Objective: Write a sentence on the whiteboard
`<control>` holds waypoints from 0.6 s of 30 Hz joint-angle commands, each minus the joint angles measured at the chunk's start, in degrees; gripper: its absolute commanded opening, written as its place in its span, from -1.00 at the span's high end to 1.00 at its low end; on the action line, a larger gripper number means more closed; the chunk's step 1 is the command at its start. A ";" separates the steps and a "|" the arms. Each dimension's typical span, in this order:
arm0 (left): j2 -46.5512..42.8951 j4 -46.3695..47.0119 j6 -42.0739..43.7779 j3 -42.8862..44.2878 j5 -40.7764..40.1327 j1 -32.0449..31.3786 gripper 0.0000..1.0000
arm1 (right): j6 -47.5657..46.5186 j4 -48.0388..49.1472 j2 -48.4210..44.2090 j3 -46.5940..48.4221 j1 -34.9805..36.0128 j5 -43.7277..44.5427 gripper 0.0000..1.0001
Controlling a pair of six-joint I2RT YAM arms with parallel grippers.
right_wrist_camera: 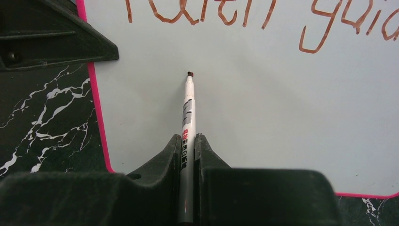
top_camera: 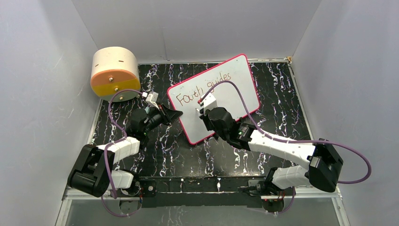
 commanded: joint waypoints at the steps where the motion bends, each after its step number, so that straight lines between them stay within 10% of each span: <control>1: 0.03 -1.04 2.01 0.23 0.00 -0.59 1.00 | -0.41 3.33 0.63 3.05 0.16 -2.79 1.00; 18: -0.41 -1.73 2.06 0.29 -0.67 -0.71 1.00 | -0.07 -4.60 0.09 3.70 0.17 -5.78 1.00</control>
